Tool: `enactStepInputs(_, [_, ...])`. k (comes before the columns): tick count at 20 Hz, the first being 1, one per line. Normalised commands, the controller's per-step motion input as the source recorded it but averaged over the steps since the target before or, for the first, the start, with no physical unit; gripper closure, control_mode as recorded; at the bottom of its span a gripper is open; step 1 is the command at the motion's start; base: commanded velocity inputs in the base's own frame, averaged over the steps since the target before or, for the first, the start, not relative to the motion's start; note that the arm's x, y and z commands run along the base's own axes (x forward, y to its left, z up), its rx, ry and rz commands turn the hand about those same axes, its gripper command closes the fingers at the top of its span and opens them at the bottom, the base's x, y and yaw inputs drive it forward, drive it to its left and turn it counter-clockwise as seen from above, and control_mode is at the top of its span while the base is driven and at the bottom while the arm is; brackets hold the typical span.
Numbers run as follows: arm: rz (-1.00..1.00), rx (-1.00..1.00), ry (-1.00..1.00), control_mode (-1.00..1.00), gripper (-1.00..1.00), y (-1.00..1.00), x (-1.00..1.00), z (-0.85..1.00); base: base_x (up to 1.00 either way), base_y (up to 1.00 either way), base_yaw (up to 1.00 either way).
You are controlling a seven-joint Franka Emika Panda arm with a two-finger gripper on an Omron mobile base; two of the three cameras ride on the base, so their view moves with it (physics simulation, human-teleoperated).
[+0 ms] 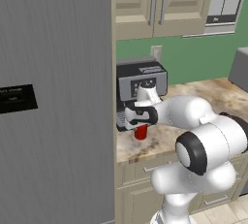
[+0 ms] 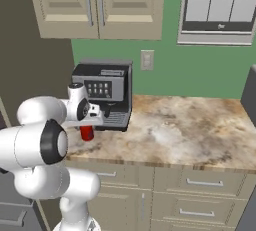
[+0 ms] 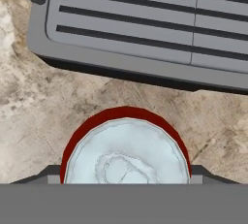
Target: Four empty soda cans are scattered around the kitchen. Gather all the cans and cluster them next to the stove for recycling.
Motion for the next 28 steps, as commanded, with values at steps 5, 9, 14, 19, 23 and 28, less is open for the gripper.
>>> enactStepInputs(5, [0.02,0.00,0.00,-1.00,1.00,-0.05,-0.14,0.25,0.00,0.00,0.00])
enactStepInputs(9, [0.00,0.00,0.06,-1.00,1.00,-0.06,-0.16,0.31,0.00,0.00,0.00])
enactStepInputs(14, [0.00,0.00,0.04,-1.00,1.00,-0.02,-0.25,0.35,0.00,0.00,0.00])
enactStepInputs(19, [0.00,0.01,0.02,-1.00,1.00,-0.03,-0.37,0.28,0.00,0.00,0.00])
enactStepInputs(23, [0.00,0.05,-0.03,-1.00,1.00,-0.04,-0.46,0.22,0.00,0.00,0.00])
enactStepInputs(28, [-0.02,0.06,-0.08,-1.00,1.00,-0.04,-0.43,0.21,0.00,0.00,0.00])
